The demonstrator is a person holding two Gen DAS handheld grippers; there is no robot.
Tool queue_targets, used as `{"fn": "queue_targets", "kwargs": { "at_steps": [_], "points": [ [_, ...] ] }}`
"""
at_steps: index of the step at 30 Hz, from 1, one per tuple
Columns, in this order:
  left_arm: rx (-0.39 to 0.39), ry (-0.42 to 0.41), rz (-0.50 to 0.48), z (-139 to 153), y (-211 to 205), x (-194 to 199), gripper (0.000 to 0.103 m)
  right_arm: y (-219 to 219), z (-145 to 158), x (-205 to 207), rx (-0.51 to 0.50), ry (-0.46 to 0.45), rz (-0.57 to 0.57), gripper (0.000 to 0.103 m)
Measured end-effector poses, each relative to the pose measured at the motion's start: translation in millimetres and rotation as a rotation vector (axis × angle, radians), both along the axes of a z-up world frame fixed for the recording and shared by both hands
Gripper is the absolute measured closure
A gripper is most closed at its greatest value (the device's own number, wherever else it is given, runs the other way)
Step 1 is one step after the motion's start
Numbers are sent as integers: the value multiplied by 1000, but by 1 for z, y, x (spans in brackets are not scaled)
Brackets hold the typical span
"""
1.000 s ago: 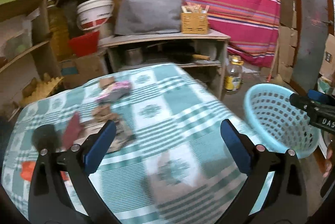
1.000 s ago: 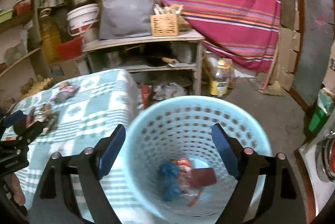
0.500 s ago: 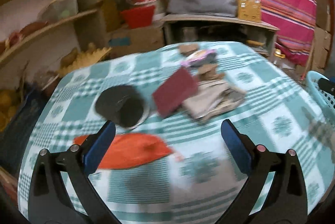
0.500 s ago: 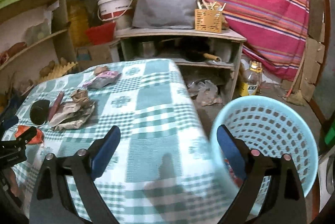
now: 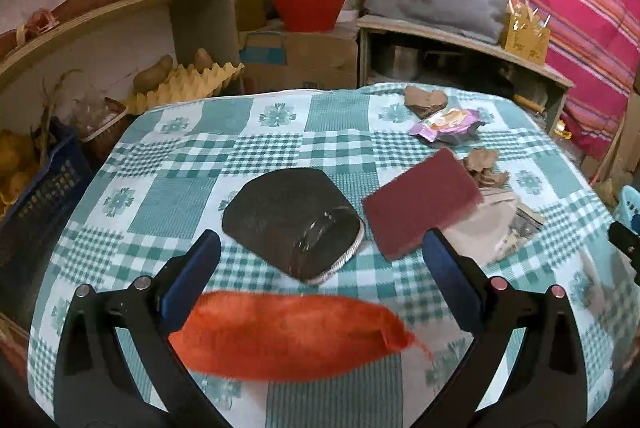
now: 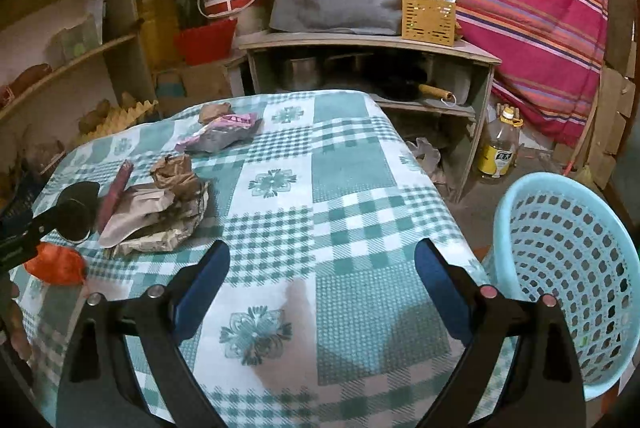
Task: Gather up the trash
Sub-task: 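Return to the table and grasp the black cylindrical cup with the left tool, then grasp the beige cloth with the right tool while the left tool holds the black cup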
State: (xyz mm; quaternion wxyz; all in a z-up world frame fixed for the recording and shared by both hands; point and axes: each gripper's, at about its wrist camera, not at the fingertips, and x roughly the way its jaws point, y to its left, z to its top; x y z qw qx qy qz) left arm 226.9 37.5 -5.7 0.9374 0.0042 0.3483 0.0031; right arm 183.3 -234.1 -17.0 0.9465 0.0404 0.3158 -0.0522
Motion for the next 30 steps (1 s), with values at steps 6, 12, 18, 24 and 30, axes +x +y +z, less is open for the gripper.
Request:
{"fn": "queue_targets", "kwargs": {
  "at_steps": [6,12,18,24,30],
  "points": [
    [15,81,52,-16,3,30,6,2,-1,11,-6,11,-3,11],
    [-27,126,77,-27,14,43,16,7,-3,18,4,18,9,11],
    [-49,127,47,-27,21,39,25,23,-6,20,-14,25,42,11],
    [-37,99,22,-19,25,22,27,38,-5,20,-18,27,62,11],
    [-46,67,7,-10,37,-1,28,65,-4,27,-33,23,105,11]
  ]
}}
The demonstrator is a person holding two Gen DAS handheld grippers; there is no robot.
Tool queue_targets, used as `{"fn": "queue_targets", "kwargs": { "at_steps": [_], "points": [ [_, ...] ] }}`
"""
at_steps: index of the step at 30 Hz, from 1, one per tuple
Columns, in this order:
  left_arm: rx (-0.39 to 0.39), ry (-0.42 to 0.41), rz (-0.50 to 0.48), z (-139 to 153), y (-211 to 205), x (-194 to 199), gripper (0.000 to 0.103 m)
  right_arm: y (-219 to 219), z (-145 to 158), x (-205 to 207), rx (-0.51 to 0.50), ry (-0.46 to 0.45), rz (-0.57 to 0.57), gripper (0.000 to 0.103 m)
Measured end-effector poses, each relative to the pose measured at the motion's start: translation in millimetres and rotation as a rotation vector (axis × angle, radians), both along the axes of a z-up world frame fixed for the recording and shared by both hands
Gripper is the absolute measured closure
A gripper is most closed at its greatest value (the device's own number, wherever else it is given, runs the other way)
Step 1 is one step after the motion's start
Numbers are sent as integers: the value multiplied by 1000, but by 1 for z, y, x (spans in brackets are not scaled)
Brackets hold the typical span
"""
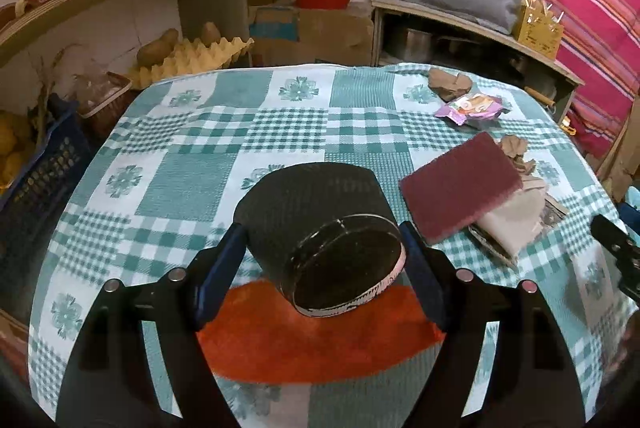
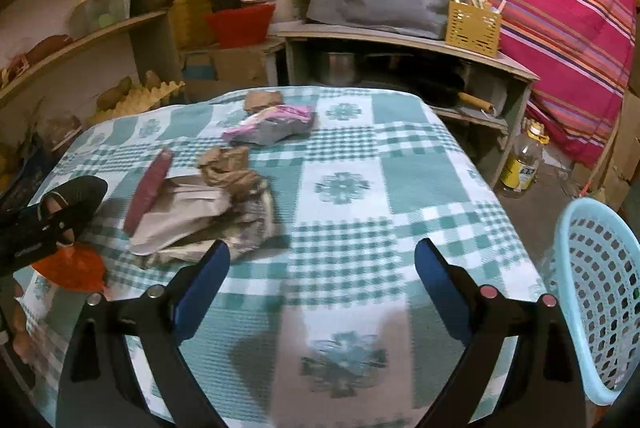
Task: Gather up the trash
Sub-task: 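Grasp the beige cloth with the right tool while the left tool holds the black cup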
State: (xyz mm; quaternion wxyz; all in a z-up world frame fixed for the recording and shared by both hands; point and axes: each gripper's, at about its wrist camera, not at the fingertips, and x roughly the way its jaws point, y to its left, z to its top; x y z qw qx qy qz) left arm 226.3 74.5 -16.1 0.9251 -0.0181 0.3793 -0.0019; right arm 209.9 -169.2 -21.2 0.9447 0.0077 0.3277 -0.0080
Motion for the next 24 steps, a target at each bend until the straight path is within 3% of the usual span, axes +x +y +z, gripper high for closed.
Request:
{"fn": "queue_targets", "kwargs": {
  "at_steps": [15,17,20,24],
  "points": [
    [-3,-26,19,0,33,-11,28,49,-15,46,13,65,67,14],
    [0,-27,18,-1,34,-10,28,53,-18,51,34,94,100,40],
    [-1,-27,20,-1,36,-10,28,58,-19,53,60,100,148,63],
    [-8,-37,19,2,36,-10,28,57,-13,45,53,80,178,78]
  ]
}}
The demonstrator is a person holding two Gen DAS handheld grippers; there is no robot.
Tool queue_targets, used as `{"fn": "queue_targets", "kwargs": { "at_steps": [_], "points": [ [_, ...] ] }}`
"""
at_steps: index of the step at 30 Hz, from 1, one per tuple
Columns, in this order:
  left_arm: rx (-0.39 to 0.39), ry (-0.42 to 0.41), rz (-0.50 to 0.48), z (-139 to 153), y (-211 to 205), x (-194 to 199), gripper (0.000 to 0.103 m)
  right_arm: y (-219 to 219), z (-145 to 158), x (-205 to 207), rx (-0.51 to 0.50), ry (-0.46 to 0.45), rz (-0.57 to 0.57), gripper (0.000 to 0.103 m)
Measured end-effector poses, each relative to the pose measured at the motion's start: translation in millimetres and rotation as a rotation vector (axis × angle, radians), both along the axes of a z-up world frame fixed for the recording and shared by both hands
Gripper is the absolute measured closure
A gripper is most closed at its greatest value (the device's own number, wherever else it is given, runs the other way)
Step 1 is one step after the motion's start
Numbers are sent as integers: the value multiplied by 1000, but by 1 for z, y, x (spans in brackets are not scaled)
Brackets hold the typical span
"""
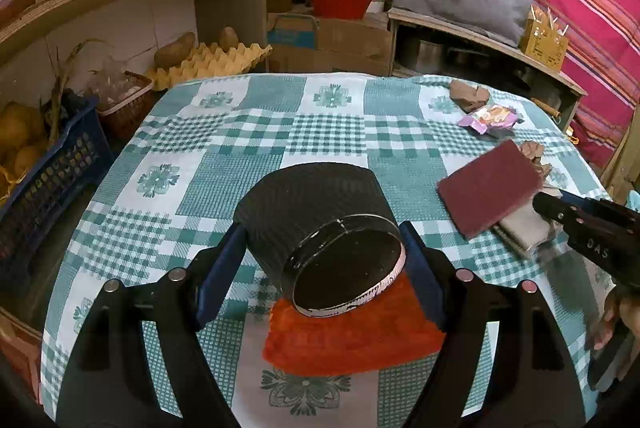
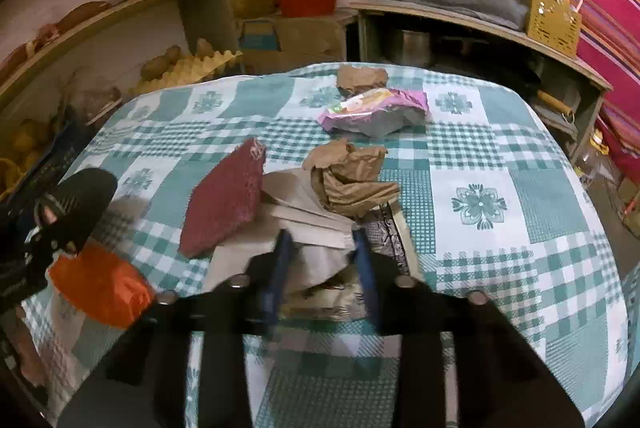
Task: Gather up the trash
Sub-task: 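Grasp the beige cloth with the right tool while the left tool holds the black cup, then carry both items over the blue basket and open the left tool to drop the cup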
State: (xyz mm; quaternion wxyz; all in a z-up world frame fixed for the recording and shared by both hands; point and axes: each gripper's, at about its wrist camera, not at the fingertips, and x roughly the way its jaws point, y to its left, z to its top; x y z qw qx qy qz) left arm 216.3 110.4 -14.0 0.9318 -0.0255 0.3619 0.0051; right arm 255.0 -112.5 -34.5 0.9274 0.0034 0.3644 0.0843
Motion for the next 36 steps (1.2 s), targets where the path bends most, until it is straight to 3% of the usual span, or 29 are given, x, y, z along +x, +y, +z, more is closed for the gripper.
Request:
{"fn": "queue_targets", "kwargs": {
  "at_steps": [2,17,28,36],
  "points": [
    [-8,-14,-4,4,-2,-1,28,-6,9,-8,7,-24,-2,83],
    [-17,-107,-83,38,-61,-22,28,-89,49,-70,32,-139,-98,84],
    [-22,-146,-189,54,-131,-31,28,-158,64,-105,33,-186,-189,84],
    [-46,-160,-296,61,-205,-36,28,-226,71,-133,39,-203,-301,84]
  ]
}}
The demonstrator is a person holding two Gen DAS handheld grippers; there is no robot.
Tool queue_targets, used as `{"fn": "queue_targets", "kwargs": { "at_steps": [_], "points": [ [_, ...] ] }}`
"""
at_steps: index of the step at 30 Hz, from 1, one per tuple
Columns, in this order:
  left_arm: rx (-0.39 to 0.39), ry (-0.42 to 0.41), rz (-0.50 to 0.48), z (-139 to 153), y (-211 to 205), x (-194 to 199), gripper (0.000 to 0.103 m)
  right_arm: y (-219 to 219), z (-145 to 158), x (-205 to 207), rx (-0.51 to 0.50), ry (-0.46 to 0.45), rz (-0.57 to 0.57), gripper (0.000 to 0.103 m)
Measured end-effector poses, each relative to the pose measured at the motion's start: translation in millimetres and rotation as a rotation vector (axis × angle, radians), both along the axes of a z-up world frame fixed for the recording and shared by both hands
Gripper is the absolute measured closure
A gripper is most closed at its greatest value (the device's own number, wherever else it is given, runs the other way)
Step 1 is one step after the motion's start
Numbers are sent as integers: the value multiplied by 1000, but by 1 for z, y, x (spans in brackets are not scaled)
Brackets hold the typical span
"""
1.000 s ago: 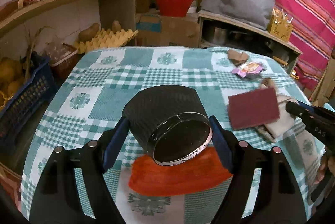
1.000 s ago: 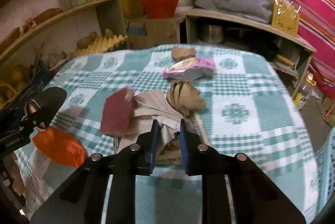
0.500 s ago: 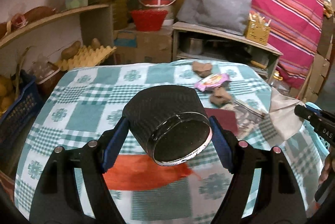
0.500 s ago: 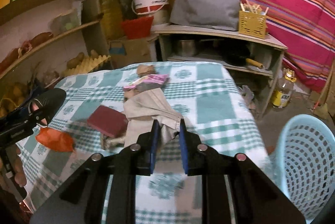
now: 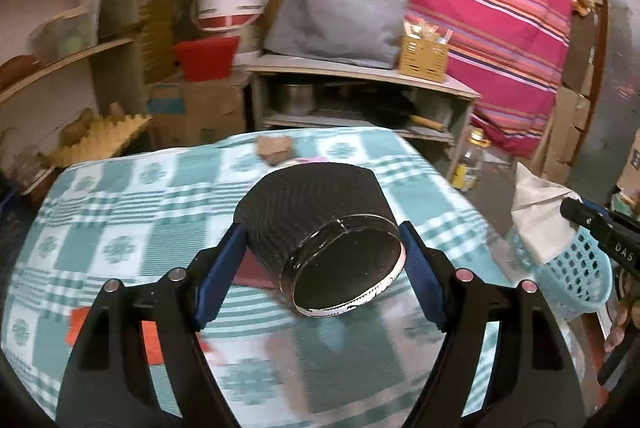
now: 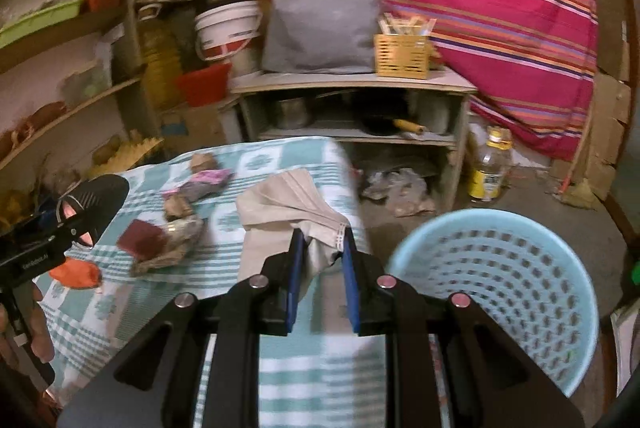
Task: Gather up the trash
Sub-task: 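Carry both items over the blue basket and open the left tool to drop the cup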
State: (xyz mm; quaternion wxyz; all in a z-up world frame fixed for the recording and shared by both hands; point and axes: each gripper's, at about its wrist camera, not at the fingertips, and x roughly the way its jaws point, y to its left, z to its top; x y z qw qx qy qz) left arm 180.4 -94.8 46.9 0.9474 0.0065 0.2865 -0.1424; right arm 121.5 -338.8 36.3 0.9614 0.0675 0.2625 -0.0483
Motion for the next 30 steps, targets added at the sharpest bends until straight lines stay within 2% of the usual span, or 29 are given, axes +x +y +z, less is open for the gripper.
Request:
{"fn": "queue_targets", "kwargs": {
  "at_steps": [11,17,23,30],
  "points": [
    [-30,12,-177,-7,-113,-14,28,-101,-10,-46,-8,26,-196,84],
    [-32,33,-278,-19,-172,-25,28,-140,-21,-60,43,42,-256,84],
    [-3,50,-348,-36,-218,-34,28,-156,-24,-67,64,36,-279,84],
    [-7,76,-393,-44,-245,-32,26,-165,-30,-74,71,47,-291,84]
  ]
}}
